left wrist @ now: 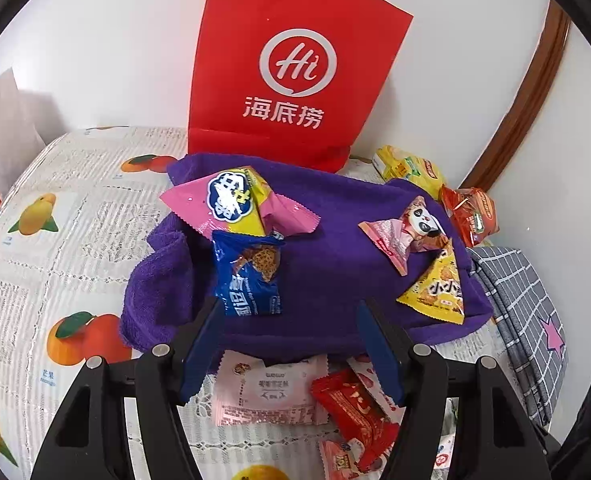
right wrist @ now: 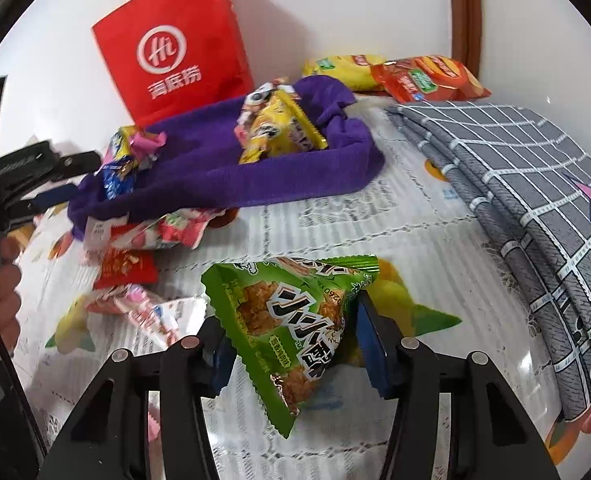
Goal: Organize snacks
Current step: 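Grasp the green packet with the right tool while the left tool reaches for the white-pink packet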
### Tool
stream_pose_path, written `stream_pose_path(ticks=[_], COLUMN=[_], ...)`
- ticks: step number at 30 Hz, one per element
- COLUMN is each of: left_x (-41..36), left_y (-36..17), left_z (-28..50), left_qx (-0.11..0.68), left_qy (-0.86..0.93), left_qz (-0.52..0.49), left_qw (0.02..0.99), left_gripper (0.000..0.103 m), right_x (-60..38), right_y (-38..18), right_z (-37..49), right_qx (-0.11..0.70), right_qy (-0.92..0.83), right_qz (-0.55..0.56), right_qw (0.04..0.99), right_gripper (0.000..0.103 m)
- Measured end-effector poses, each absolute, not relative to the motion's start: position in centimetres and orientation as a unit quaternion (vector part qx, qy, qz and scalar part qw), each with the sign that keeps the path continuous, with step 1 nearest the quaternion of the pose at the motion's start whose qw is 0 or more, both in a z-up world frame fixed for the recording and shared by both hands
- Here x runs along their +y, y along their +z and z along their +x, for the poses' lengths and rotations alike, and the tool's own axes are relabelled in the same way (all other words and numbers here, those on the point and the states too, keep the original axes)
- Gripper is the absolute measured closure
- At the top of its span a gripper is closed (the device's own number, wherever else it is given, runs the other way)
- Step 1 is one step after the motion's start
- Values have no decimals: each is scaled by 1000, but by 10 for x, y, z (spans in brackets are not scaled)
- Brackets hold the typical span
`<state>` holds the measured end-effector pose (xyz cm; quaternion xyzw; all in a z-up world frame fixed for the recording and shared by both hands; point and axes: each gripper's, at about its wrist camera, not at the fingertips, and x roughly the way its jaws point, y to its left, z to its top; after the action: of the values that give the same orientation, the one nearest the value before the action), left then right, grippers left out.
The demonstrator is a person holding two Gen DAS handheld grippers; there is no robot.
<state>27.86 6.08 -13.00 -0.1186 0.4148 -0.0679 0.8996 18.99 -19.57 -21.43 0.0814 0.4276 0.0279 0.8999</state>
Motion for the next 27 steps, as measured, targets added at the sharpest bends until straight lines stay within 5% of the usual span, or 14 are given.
stream_pose_path(ticks=[27], left_x=[60], left_y=[-179], left_z=[255], left_qx=[478], left_qy=[-31], left_qz=[-62], left_qw=[875], left_gripper=[37], right_x=[-196], right_y=[-219], right_z=[193], right_qx=[434], right_qy=[29], right_qz=[78], right_qw=[897], right_gripper=[44])
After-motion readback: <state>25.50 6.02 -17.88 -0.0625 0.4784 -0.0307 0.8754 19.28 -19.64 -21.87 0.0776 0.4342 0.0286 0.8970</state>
